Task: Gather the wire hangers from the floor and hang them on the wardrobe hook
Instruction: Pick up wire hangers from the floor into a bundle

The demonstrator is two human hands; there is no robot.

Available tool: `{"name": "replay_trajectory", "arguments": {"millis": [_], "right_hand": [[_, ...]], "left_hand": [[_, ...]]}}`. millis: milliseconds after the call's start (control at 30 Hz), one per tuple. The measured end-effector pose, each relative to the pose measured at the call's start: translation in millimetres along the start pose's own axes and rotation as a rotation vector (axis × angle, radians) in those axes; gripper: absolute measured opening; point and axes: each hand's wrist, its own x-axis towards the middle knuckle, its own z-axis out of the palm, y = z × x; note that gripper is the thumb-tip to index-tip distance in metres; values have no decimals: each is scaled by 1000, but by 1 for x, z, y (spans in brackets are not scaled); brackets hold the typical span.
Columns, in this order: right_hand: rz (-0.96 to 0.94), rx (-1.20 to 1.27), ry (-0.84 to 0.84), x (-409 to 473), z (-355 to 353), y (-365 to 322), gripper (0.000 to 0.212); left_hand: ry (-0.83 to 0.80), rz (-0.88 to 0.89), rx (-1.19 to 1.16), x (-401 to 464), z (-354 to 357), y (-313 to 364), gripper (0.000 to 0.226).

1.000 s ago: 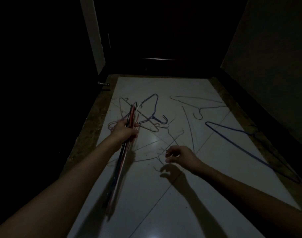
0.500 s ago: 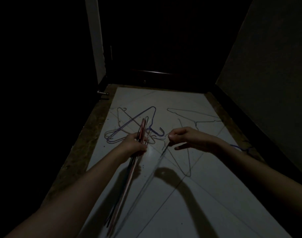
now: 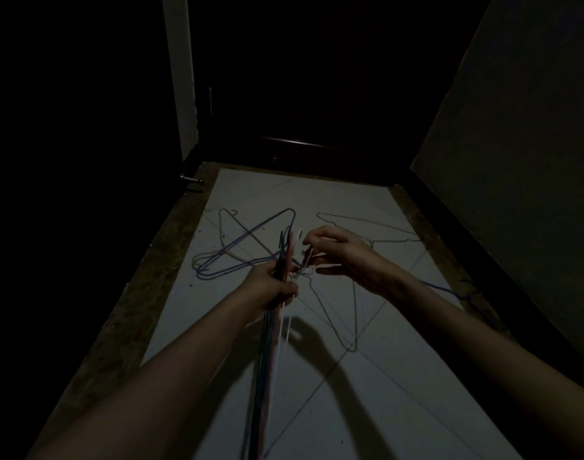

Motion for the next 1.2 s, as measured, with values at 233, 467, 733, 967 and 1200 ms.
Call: {"name": "replay_trajectory", "arguments": {"millis": [233,467,733,967,1200], "right_hand": [[-43,12,40,26,12,0,18],[39,13,72,48,2,-2,33],[240,-183,185,3,-86,49,36],[347,-185,525,-77,-189,152,44],[433,-79,655,-112,-245,229,46]], "left_hand": [[97,6,-151,8,-5,-1,39],[260,11,-247,21,11,1,39],[246,92,-319,44,67,14,49],[74,49,-341,53,122,21,46],[0,30,-280,56,165,33,39]]}}
